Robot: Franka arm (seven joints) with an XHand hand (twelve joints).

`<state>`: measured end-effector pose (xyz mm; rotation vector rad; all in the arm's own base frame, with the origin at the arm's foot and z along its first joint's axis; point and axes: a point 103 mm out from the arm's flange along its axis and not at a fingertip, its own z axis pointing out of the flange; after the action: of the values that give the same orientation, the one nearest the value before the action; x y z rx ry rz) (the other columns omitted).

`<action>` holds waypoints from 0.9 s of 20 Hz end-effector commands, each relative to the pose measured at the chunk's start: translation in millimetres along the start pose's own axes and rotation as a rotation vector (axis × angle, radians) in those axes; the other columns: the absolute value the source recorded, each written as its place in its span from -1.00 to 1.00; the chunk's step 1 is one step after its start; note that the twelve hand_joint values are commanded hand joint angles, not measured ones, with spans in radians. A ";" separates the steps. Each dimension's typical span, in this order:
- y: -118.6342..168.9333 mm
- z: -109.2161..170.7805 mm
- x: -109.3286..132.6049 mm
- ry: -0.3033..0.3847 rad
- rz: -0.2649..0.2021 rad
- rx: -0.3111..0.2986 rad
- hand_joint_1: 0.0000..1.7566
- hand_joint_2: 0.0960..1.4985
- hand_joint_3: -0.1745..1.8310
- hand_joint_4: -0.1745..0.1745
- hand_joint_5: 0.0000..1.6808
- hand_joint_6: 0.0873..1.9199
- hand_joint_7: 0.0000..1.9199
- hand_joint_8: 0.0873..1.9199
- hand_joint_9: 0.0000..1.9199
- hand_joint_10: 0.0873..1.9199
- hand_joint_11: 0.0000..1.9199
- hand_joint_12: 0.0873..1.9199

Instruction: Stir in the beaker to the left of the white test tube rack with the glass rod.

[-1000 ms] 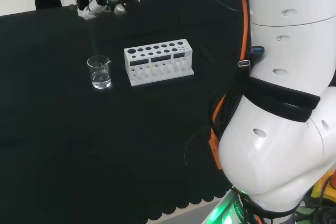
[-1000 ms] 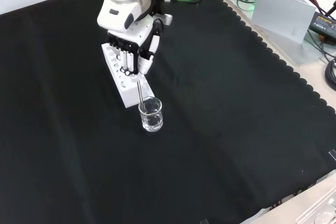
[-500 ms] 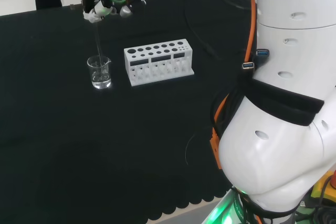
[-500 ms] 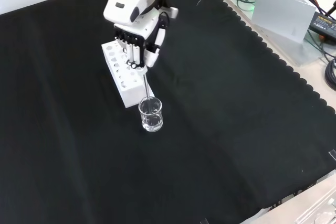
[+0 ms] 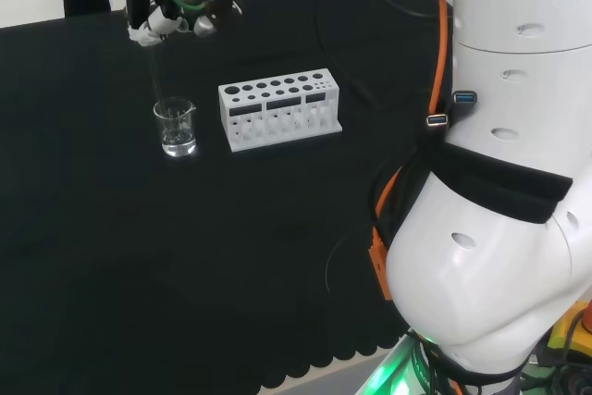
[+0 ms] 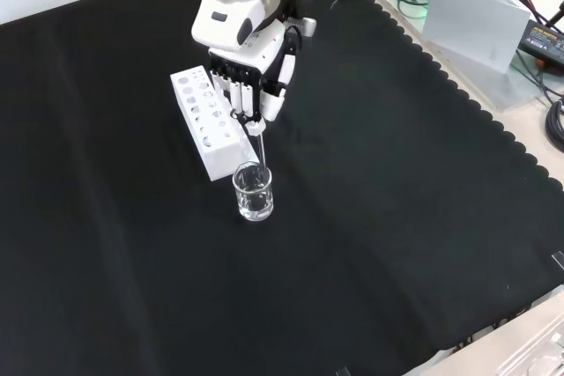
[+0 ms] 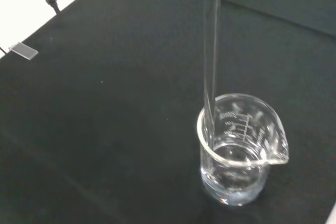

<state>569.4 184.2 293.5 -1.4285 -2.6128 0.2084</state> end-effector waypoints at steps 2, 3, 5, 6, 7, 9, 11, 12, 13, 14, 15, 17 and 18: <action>0.4 -4.0 6.3 0.015 0.005 -0.029 0.48 0.46 -1.00 -1.00 0.53 -0.88 0.19 0.08 0.80 -0.26 0.77 -0.41; -1.0 -5.4 7.4 0.014 0.003 -0.037 0.48 0.46 -1.00 -1.00 0.53 -0.88 0.19 0.08 0.80 -0.26 0.77 -0.42; -3.8 -8.7 10.8 0.007 -0.002 -0.048 0.48 0.46 -1.00 -1.00 0.53 -0.88 0.19 0.08 0.80 -0.26 0.77 -0.42; -4.8 -10.3 12.2 0.002 -0.004 -0.051 0.48 0.46 -1.00 -1.00 0.53 -0.88 0.19 0.08 0.80 -0.26 0.77 -0.42; -5.7 -12.1 13.5 -0.003 -0.005 -0.053 0.48 0.46 -1.00 -1.00 0.53 -0.88 0.19 0.08 0.80 -0.26 0.77 -0.42; -7.3 -15.2 15.5 -0.009 -0.005 -0.055 0.48 0.46 -1.00 -1.00 0.53 -0.89 0.19 0.08 0.80 -0.26 0.77 -0.42; -9.2 -18.0 18.0 -0.016 -0.005 -0.057 0.48 0.46 -1.00 -1.00 0.53 -0.89 0.19 0.08 0.80 -0.26 0.77 -0.42; -9.9 -19.2 19.3 -0.020 -0.005 -0.058 0.48 0.46 -1.00 -1.00 0.53 -0.89 0.19 0.08 0.80 -0.26 0.77 -0.42; -10.4 -20.5 20.8 -0.020 -0.006 -0.058 0.48 0.46 -1.00 -1.00 0.53 -0.89 0.19 0.08 0.80 -0.26 0.77 -0.42; -10.5 -22.0 22.8 -0.022 -0.007 -0.059 0.48 0.46 -1.00 -1.00 0.53 -0.89 0.19 0.08 0.80 -0.26 0.77 -0.42; -10.4 -23.1 24.9 -0.026 -0.010 -0.059 0.48 0.46 -1.00 -1.00 0.53 -0.89 0.19 0.08 0.80 -0.26 0.77 -0.42; -10.5 -24.6 29.3 -0.031 -0.017 -0.060 0.48 0.46 -1.00 -1.00 0.53 -0.89 0.19 0.08 0.80 -0.26 0.77 -0.42; -10.8 -25.2 31.6 -0.035 -0.021 -0.061 0.48 0.46 -1.00 -1.00 0.53 -0.89 0.19 0.08 0.80 -0.26 0.77 -0.42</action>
<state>553.1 200.2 319.5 -1.4388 -2.6670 0.1483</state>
